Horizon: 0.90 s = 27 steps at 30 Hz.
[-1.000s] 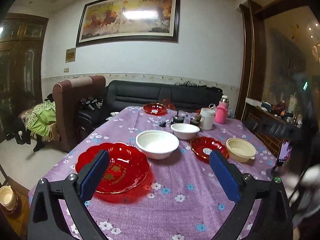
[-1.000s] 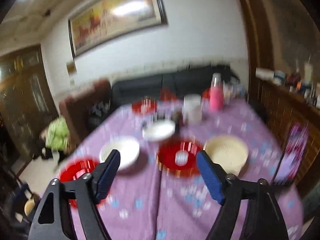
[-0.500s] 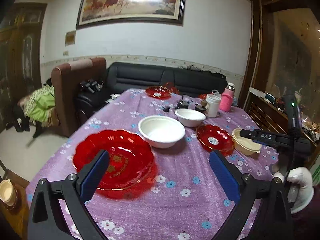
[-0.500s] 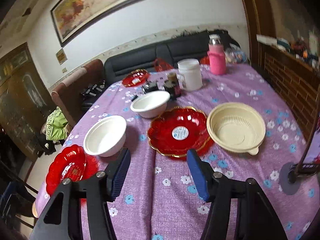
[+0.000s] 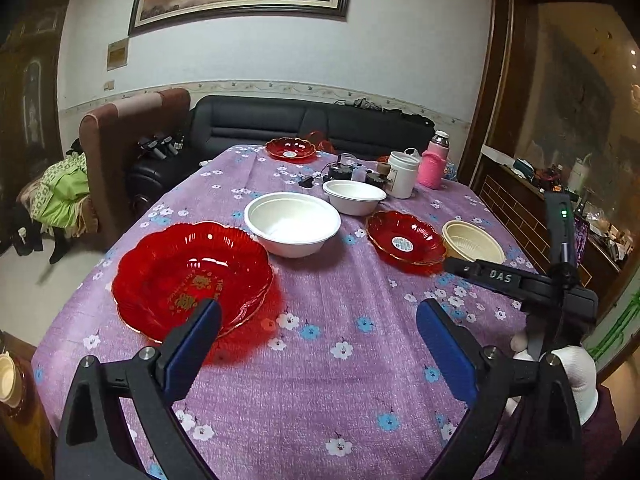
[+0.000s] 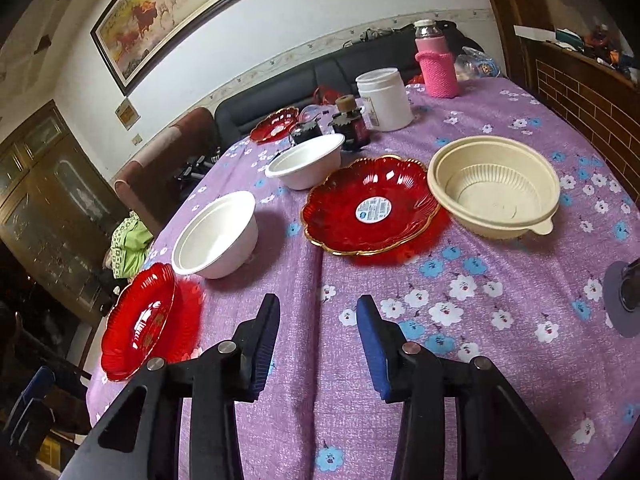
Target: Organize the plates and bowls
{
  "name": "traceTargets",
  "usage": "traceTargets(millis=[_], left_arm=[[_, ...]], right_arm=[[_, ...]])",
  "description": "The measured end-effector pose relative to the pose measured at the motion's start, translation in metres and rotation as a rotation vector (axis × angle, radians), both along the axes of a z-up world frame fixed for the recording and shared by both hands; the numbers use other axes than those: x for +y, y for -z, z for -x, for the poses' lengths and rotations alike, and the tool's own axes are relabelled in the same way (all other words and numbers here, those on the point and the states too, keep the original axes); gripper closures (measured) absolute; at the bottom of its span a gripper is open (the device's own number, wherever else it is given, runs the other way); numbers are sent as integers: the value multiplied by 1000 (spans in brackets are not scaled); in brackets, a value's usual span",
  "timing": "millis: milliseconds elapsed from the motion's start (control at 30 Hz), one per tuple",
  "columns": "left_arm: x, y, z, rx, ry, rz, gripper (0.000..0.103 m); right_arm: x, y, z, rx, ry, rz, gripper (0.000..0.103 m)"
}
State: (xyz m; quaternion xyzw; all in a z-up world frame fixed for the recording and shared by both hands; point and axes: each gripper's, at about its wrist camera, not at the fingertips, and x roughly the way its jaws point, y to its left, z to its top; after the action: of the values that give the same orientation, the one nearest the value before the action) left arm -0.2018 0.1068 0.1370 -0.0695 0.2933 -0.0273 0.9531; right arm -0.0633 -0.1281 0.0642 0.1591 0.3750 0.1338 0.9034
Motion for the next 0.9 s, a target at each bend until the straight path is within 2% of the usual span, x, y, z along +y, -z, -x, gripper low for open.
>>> traceTargets(millis=[333, 467, 567, 633, 667, 767, 900], left_arm=[[-2, 12, 3, 29, 16, 12, 5], [5, 15, -4, 50, 24, 23, 5], [19, 6, -7, 19, -8, 24, 5], [27, 1, -10, 5, -26, 37, 5], [33, -1, -13, 2, -35, 49, 5], [44, 1, -23, 9, -56, 71, 5], [46, 13, -36, 48, -50, 69, 5]], right_arm=[[-20, -7, 8, -14, 52, 17, 59], [-21, -10, -7, 14, 52, 11, 59], [-24, -43, -27, -37, 59, 20, 59], [-23, -70, -52, -59, 40, 40, 50], [-23, -80, -67, -59, 38, 37, 49], [-22, -86, -103, -25, 33, 28, 48], [-18, -61, -146, 78, 25, 28, 48]])
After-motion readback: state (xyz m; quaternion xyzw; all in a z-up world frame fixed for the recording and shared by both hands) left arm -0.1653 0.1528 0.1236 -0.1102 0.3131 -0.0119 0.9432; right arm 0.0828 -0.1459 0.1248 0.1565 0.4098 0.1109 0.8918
